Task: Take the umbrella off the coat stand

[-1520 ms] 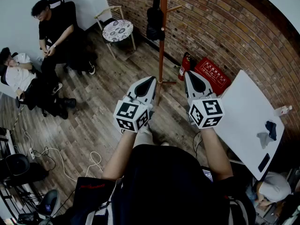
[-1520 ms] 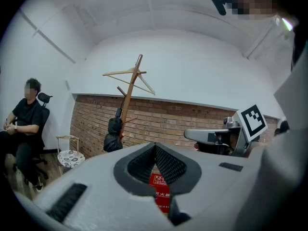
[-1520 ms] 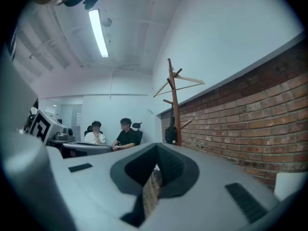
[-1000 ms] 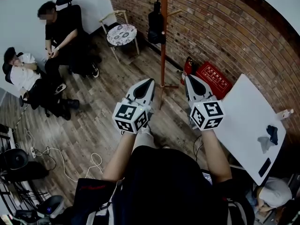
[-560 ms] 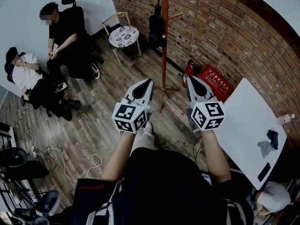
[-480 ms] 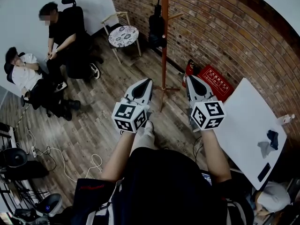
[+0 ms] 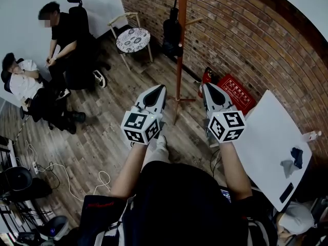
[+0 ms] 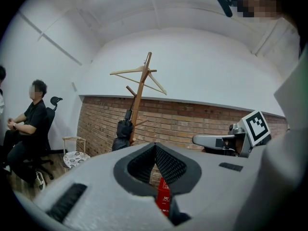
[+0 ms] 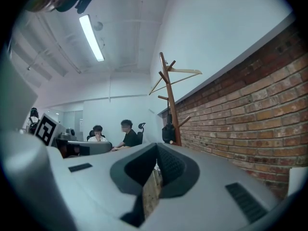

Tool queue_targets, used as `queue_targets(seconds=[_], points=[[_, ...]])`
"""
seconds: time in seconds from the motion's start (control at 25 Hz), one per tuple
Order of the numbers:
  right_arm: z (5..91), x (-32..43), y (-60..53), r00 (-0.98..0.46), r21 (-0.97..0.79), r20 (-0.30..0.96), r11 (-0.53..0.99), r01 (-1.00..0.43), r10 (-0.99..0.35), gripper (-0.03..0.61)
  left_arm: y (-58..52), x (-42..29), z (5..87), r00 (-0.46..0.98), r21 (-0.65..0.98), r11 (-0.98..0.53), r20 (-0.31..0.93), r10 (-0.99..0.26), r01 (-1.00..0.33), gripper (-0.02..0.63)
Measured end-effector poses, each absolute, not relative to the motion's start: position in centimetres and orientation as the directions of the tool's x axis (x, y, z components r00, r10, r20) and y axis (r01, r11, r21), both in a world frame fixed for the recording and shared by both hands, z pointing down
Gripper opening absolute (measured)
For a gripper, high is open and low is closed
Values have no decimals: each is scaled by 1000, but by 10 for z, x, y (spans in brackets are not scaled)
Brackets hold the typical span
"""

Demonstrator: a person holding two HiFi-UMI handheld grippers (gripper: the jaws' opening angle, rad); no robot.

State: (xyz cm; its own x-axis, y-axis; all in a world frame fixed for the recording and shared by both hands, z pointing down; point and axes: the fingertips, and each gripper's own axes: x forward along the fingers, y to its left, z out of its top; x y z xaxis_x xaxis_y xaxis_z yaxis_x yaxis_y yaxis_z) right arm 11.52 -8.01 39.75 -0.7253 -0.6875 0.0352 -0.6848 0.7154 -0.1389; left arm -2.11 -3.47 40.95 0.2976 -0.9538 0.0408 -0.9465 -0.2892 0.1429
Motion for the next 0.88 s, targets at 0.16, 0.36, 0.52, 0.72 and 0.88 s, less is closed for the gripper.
queue_targets(seconds=[0.16, 0.36, 0.52, 0.72, 0.88], points=[[399, 106, -94, -726, -136, 44, 716, -685, -686, 29, -51, -30, 410, 297, 154, -288, 44, -954, -945, 18], [396, 92, -115, -719, -134, 47, 709, -692, -693, 29, -73, -44, 408, 308, 161, -297, 45, -950, -941, 18], [395, 82, -134, -711, -135, 52, 700, -701, -702, 29, -94, -53, 408, 322, 167, -310, 48, -945, -936, 18], [391, 66, -155, -692, -136, 56, 681, -719, -720, 29, -117, -69, 405, 351, 170, -338, 53, -935, -926, 18], [388, 50, -172, -681, -130, 62, 671, -730, -729, 29, -137, -84, 403, 371, 174, -357, 56, -927, -918, 18]])
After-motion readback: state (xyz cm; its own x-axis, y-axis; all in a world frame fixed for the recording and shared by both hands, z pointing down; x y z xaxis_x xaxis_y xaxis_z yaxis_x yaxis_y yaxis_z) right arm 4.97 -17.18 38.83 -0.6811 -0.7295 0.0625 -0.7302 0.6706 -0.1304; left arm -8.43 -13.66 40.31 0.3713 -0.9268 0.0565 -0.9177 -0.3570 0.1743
